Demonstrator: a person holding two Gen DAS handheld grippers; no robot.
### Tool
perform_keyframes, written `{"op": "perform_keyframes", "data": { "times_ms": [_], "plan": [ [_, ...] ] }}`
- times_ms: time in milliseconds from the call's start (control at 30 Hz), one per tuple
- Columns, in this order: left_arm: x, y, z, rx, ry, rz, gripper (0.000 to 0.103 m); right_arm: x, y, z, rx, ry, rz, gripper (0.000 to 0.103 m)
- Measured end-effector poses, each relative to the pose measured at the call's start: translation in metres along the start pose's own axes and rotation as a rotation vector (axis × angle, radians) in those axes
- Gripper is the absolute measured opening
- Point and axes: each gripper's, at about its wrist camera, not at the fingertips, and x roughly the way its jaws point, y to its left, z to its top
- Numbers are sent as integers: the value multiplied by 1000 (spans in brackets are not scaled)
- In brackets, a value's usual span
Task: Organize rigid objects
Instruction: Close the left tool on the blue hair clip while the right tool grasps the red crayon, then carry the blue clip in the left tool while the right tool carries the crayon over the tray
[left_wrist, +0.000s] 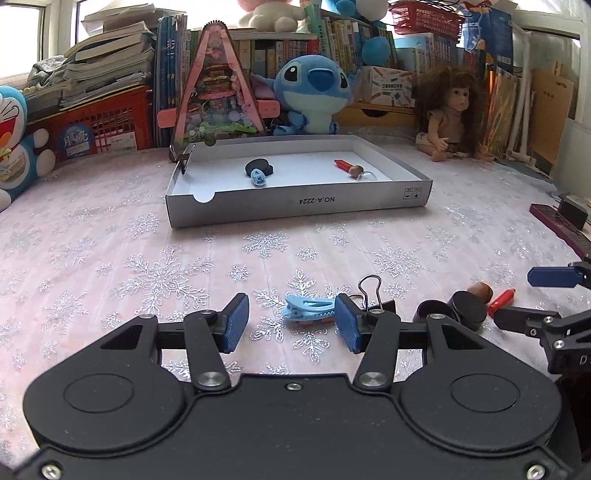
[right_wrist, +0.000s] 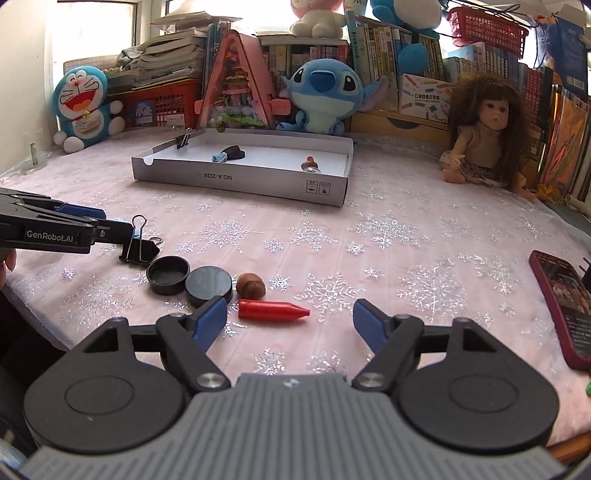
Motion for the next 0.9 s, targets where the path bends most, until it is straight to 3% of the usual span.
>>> {"op": "perform_keyframes", "data": {
  "times_ms": [400,533,667,900],
  "plan": [
    [8,-18,-4,2,2,23,49,5,7,-4,15,2,-14,76],
    [10,-16,-1,-18,2,19,47,6,4,-2,34,-4,-23,67],
    [12,-17,1,-27,1,9,36,6,4,-2,47,-9,-25,52],
    [9,-19,2,-21,-14,1,35,5,4,-1,27,-11,-10,50]
  ]
}}
